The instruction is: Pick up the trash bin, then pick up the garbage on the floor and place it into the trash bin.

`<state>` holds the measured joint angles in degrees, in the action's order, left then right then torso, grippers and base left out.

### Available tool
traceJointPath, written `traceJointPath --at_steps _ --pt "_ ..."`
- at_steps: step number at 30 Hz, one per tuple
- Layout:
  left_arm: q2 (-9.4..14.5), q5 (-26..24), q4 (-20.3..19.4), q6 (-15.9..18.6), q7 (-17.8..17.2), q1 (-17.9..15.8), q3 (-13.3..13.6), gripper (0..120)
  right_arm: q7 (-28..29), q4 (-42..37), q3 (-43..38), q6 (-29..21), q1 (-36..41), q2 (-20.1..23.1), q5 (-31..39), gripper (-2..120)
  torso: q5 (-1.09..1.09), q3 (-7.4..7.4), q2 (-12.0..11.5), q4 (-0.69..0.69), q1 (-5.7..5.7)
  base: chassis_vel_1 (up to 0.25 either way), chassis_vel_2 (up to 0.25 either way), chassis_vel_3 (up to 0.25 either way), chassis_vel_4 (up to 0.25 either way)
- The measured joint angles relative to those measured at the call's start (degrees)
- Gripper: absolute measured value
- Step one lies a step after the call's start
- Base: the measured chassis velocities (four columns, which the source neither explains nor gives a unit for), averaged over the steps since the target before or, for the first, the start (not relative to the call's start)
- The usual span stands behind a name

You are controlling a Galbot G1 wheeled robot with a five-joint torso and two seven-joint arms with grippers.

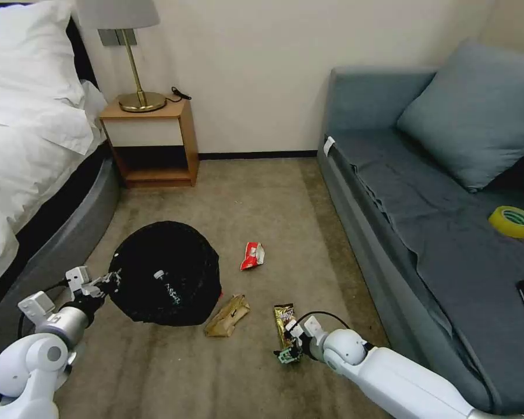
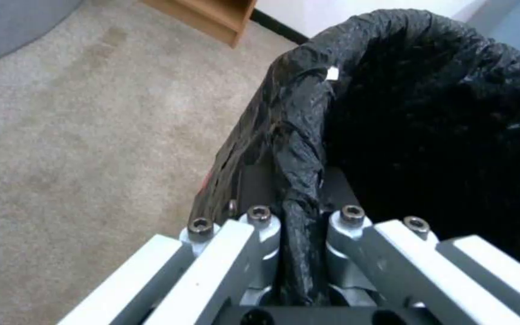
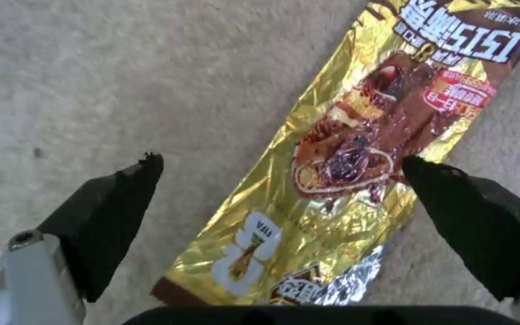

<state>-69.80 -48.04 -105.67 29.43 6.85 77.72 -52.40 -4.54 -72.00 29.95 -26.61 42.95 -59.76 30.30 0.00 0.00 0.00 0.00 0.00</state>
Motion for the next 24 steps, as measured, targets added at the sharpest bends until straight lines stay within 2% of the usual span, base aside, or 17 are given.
traceJointPath --at_steps 11,16,24 --pt "0.35 0.00 0.73 -0.25 0.20 0.04 -0.18 4 -0.22 6.27 -0.89 1.79 -0.36 -3.56 -3.75 100 0.00 -0.01 0.01 0.00 0.00 0.000 0.000 0.000 0.000" --pt "0.24 0.27 0.76 -0.45 0.30 0.05 0.20 4 -0.41 7.47 -2.83 2.27 -0.47 -2.97 -4.89 100 0.03 0.00 0.01 0.04 0.00 0.000 0.000 0.000 0.000" --pt "0.10 0.60 1.12 -0.58 0.33 -0.39 0.72 4 -1.15 9.10 -4.86 3.07 -0.10 -2.42 -7.05 100 0.02 -0.01 0.02 0.01 -0.01 0.000 0.000 0.000 0.000"
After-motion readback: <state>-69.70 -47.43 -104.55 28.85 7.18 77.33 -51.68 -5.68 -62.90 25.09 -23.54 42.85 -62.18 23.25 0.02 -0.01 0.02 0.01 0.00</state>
